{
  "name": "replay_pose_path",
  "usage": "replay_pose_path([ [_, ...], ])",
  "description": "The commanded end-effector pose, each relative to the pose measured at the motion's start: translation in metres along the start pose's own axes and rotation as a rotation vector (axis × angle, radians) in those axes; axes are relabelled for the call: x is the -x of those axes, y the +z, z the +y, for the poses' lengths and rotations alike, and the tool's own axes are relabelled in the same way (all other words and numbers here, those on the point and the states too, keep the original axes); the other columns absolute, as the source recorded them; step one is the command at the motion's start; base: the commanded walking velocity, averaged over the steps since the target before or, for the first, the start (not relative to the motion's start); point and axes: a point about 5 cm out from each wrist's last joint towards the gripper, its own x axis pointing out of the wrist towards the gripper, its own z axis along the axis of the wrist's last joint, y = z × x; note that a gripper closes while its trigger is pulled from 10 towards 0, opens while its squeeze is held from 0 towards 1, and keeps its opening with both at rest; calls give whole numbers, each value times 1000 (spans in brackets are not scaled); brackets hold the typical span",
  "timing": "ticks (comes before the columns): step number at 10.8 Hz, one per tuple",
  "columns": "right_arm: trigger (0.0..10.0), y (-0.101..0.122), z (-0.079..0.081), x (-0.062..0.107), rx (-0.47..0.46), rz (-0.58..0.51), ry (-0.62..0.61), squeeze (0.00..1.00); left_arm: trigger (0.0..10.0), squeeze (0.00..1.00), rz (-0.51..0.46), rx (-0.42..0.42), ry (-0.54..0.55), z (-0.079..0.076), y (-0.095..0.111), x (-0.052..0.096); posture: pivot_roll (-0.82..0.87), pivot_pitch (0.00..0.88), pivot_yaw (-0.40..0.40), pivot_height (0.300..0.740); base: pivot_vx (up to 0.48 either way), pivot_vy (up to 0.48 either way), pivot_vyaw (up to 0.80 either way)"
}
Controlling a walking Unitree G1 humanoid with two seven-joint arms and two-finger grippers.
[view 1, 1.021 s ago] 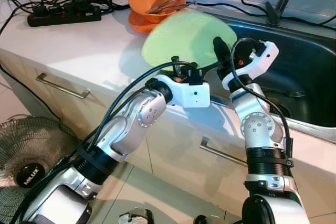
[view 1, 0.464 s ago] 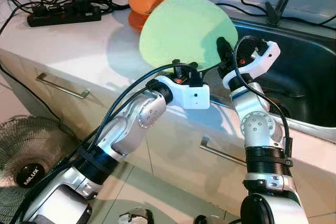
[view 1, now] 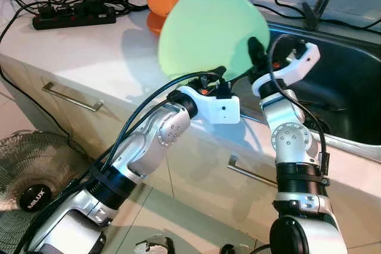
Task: Kitchen organization
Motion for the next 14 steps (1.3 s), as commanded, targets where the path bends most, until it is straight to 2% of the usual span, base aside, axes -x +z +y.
replay_pose_path([
  [1,0,8,-13,2,-31,-43,-72,0,10000,0,-7,-11,98,19,0,2,74,63,31,740,0,0,0],
  [3,0,17,-23,1,-44,-84,-125,0,10000,0,-12,-4,99,18,1,2,73,58,32,740,0,0,0],
  [5,0,36,-35,1,-76,-179,-182,0,10000,0,-27,21,122,20,2,2,72,60,33,740,0,0,0],
  [6,0,45,-39,1,-96,-217,-194,0,10000,0,-29,36,129,20,2,1,72,62,32,740,0,0,0],
  [7,0,56,-45,1,-79,-248,-220,0,10000,0,-29,74,139,19,2,1,72,63,32,740,0,0,0],
  [8,0,67,-54,2,-60,-289,-253,0,10000,0,-30,255,175,17,0,2,72,65,32,740,0,0,0],
  [9,0,74,-57,2,-2,-308,-263,0,10000,0,-41,514,189,11,-2,3,64,66,34,740,0,0,0],
  [10,6314,72,-58,1,47,-293,-260,0,10000,0,-47,605,205,11,-2,4,68,66,32,740,0,0,0],
  [11,10000,67,-61,-1,144,-257,-263,0,10000,0,-52,725,218,9,-2,4,72,66,31,740,0,0,0],
  [13,10000,56,-66,-5,282,-187,-262,0,10000,0,-31,830,183,-2,-6,8,76,68,30,740,0,0,0],
  [14,10000,55,-68,-6,309,-175,-265,0,10000,0,-23,847,180,-4,-7,8,77,66,30,740,0,0,0],
])
